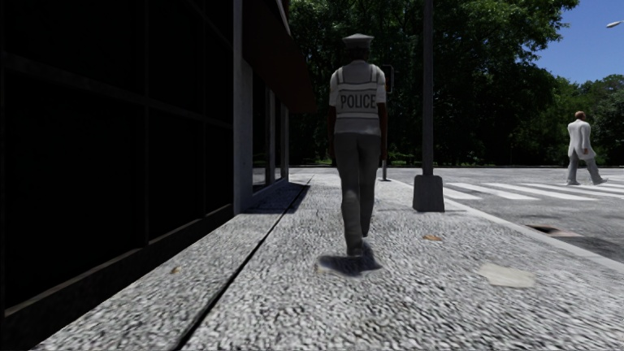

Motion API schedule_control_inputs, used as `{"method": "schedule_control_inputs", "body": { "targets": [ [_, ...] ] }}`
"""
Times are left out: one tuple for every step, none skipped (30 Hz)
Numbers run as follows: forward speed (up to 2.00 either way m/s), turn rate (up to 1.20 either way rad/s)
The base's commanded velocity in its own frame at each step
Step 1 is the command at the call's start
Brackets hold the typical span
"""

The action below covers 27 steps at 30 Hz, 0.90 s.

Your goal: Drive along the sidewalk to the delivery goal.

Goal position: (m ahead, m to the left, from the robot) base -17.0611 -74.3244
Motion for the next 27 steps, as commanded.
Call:
{"method": "schedule_control_inputs", "body": {
  "targets": [
    [0.84,0.0],
    [0.84,0.0],
    [0.84,0.0],
    [0.84,0.0],
    [0.84,0.0],
    [0.84,0.0],
    [0.84,0.0],
    [0.84,0.0],
    [0.84,0.0],
    [0.84,0.0],
    [0.84,0.0],
    [0.84,0.0],
    [0.84,0.0],
    [0.84,0.0],
    [0.84,0.0],
    [0.84,0.0],
    [0.84,0.0],
    [0.91,0.0],
    [0.91,0.0],
    [0.93,0.0],
    [0.95,0.0],
    [0.96,0.0],
    [0.96,0.0],
    [0.96,0.0],
    [0.96,0.0],
    [0.96,0.0],
    [0.96,0.0]
  ]
}}
